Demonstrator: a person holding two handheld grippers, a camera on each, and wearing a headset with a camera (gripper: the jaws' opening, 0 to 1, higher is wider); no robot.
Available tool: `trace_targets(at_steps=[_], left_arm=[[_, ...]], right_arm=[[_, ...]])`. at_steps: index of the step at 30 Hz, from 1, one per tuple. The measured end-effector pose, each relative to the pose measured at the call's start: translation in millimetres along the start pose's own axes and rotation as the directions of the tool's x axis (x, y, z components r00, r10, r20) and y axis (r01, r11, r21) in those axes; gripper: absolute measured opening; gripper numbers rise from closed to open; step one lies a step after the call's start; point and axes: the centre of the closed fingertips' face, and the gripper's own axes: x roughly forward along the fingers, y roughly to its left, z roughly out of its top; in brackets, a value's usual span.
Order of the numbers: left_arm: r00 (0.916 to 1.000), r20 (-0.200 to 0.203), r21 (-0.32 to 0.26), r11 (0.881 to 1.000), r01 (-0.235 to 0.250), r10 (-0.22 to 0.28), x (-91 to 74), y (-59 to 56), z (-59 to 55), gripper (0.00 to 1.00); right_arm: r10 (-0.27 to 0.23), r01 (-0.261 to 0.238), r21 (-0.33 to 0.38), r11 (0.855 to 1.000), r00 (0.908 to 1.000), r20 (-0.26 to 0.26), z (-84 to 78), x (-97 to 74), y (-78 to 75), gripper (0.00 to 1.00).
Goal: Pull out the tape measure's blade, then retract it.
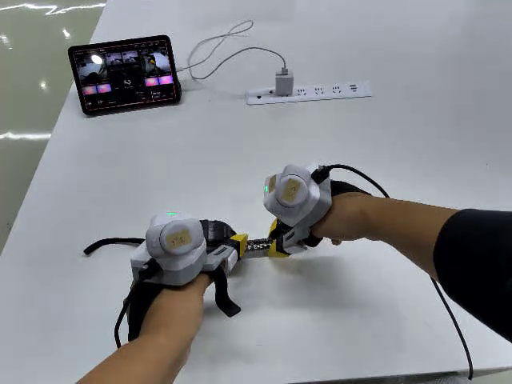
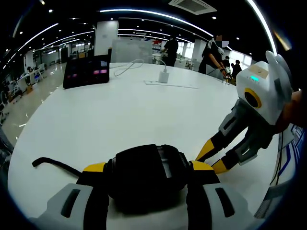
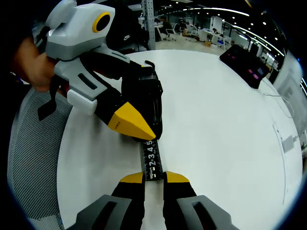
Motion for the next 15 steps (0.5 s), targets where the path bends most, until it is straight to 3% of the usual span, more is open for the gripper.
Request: trace_targets(at_steps=[9,15], left_arm=[[0.9991,0.009,-0.012,0.999,0.040,-0.040,-2.0,1.8,1.4,0.60],[0.9992,0.002,-0.002,0.999,0.039,-0.039,-0.7,0.3,0.3,0.60]], right_arm=[[0.001,-0.001,-0.003,1.000,0.9995,0.030,4.9,2.7,0.8,0.10],[0.004,-0.004,-0.004,1.000,0.9993,0.037,9.0,4.8,1.6,0.10]])
